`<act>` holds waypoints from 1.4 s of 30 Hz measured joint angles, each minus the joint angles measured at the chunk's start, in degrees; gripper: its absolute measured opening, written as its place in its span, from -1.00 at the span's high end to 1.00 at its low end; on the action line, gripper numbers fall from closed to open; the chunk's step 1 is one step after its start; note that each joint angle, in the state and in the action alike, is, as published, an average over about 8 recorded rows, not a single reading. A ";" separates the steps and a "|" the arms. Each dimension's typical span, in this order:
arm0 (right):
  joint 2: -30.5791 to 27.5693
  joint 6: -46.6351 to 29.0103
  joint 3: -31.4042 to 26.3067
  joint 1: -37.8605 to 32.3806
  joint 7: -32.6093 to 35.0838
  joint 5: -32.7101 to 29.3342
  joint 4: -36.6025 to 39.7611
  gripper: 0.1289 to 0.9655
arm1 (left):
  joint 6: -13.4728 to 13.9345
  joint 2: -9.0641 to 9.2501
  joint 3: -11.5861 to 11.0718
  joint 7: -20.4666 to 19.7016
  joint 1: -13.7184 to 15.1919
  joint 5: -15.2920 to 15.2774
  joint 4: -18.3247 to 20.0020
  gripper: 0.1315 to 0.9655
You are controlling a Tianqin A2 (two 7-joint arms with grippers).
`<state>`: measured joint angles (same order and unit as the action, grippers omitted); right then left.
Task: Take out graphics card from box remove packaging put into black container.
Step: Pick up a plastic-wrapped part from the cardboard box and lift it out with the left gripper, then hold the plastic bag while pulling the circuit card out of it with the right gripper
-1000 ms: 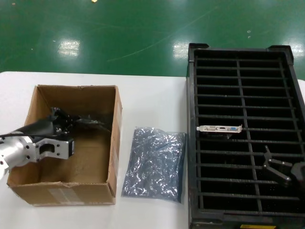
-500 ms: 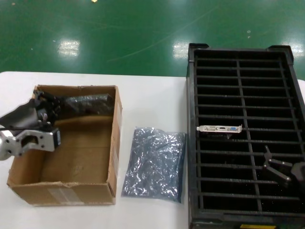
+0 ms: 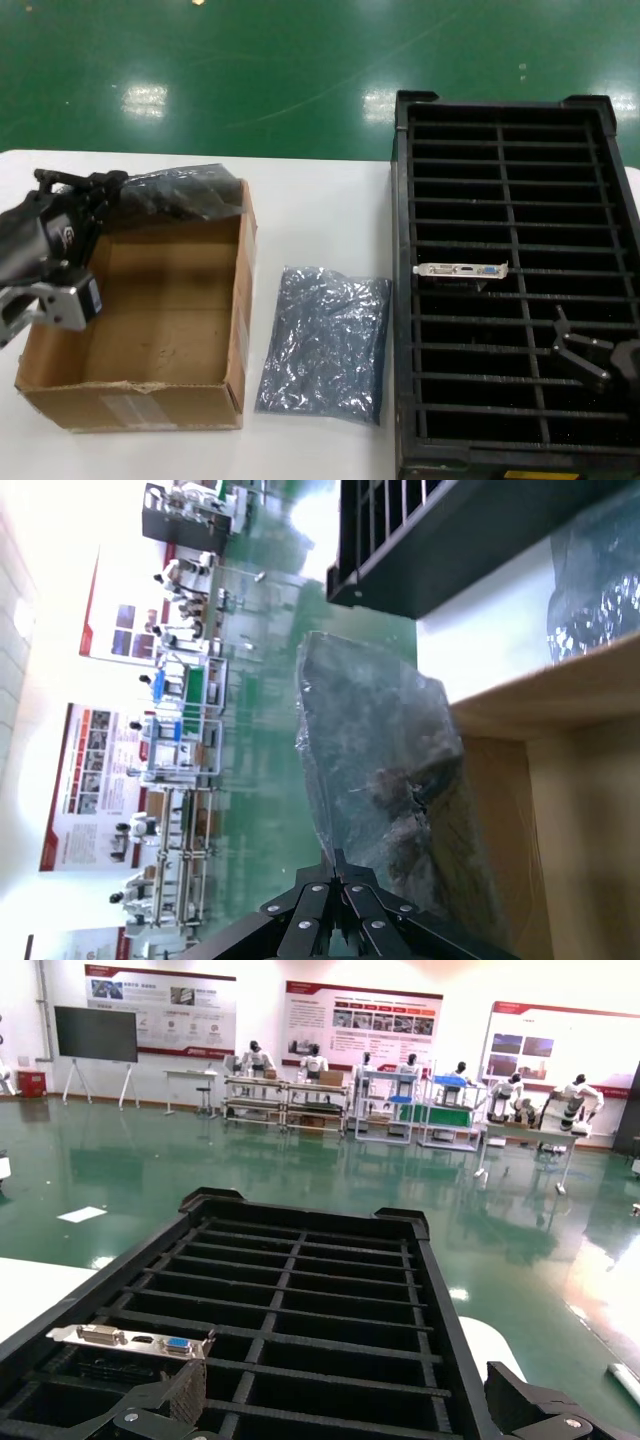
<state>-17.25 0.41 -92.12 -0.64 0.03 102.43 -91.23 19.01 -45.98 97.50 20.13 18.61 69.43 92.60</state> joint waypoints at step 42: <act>6.10 -8.10 7.01 -2.62 8.81 0.87 1.33 -1.00 | -6.57 -4.13 -2.74 16.65 -18.38 17.59 13.78 0.98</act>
<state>-11.15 -7.69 -85.11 -3.26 8.83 103.30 -89.90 12.44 -50.10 94.76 36.77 0.23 87.01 106.39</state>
